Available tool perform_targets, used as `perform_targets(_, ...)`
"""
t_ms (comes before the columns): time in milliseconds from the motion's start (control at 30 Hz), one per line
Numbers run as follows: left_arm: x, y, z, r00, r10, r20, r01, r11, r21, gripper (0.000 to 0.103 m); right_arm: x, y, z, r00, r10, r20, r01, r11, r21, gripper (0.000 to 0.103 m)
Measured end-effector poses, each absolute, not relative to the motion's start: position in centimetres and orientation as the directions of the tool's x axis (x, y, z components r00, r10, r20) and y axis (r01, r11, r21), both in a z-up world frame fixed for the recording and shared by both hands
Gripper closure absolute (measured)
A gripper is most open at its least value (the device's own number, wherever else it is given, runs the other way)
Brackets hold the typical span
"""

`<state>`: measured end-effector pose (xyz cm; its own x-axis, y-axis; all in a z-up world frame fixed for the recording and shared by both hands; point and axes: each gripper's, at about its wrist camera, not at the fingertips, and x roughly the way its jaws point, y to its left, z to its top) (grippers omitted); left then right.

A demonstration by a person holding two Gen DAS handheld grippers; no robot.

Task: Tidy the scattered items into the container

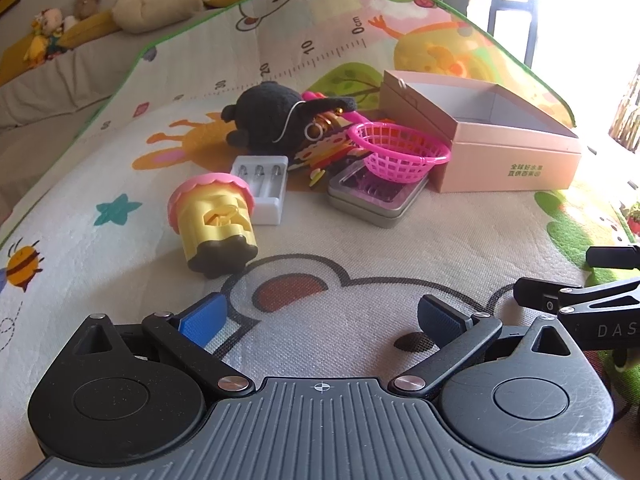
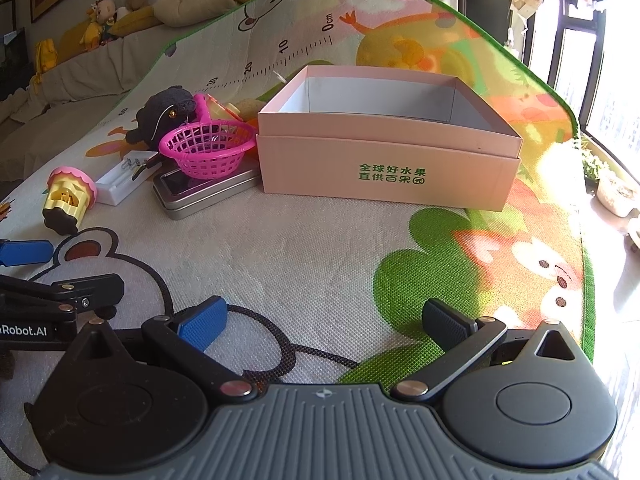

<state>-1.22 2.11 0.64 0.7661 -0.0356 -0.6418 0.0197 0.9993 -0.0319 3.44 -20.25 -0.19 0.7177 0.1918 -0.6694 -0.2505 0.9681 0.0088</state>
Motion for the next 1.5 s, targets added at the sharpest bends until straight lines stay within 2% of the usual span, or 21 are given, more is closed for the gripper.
perform_targets(233, -1.0, 1.4, 2.2, 0.798, 0.052, -0.6, -0.008, 0.997, 0.075, 0.0, 2.8, -21.2, -0.1, 0.694, 0.236, -0.68, -0.292, 0.956, 0.034, 0.0)
perform_targets(533, 0.4, 3.4, 2.6, 0.793, 0.113, -0.598, -0.081, 0.993, 0.081, 0.0, 3.0, -20.6, 0.2, 0.683, 0.211, -0.699, -0.296, 0.955, -0.001, 0.0)
perform_targets(667, -0.3, 4.7, 2.9, 0.796, 0.133, -0.59, -0.116, 0.991, 0.068, 0.0, 3.3, -19.7, 0.8, 0.683, 0.28, -0.675, -0.405, 0.914, -0.03, 0.001)
perform_targets(767, -1.2, 5.5, 3.2, 0.797, 0.116, -0.593, -0.105, 0.993, 0.053, 0.0, 2.9, -17.1, 2.2, 0.753, 0.306, -0.582, -0.492, 0.85, -0.189, 0.025)
perform_targets(800, -1.3, 5.7, 3.4, 0.796, 0.108, -0.595, -0.101, 0.994, 0.045, 0.0, 2.9, -16.2, 2.7, 0.769, 0.323, -0.552, -0.513, 0.826, -0.232, 0.04)
perform_targets(867, -1.4, 5.8, 3.5, 0.798, 0.094, -0.596, -0.093, 0.995, 0.033, 0.0, 3.7, -14.4, 3.5, 0.776, 0.352, -0.523, -0.544, 0.793, -0.274, 0.056)
perform_targets(1000, -2.0, 5.9, 3.8, 0.801, 0.091, -0.591, -0.1, 0.995, 0.019, 0.0, 5.8, -10.9, 3.1, 0.779, 0.383, -0.495, -0.586, 0.726, -0.361, 0.06)
perform_targets(1133, -3.0, 5.9, 4.0, 0.806, 0.102, -0.583, -0.101, 0.994, 0.034, 0.0, 6.5, -8.6, 2.2, 0.79, 0.361, -0.495, -0.591, 0.663, -0.46, 0.089)
perform_targets(1200, -3.2, 6.2, 4.2, 0.807, 0.106, -0.581, -0.108, 0.994, 0.032, 0.0, 5.6, -9.0, 3.2, 0.768, 0.392, -0.507, -0.618, 0.662, -0.424, 0.097)
perform_targets(1267, -3.1, 6.1, 4.5, 0.811, 0.106, -0.576, -0.107, 0.994, 0.031, 0.0, 4.3, -10.3, 5.0, 0.729, 0.451, -0.515, -0.655, 0.678, -0.334, 0.097)
perform_targets(1400, -2.8, 4.7, 4.8, 0.823, 0.058, -0.565, -0.058, 0.998, 0.018, 0.0, 2.5, -15.7, 8.3, 0.568, 0.613, -0.549, -0.712, 0.701, 0.045, 0.098)
perform_targets(1500, -2.6, 2.9, 4.7, 0.823, -0.005, -0.568, 0.012, 1.0, 0.008, 0.0, 2.3, -21.0, 8.1, 0.473, 0.691, -0.547, -0.639, 0.696, 0.326, 0.098)
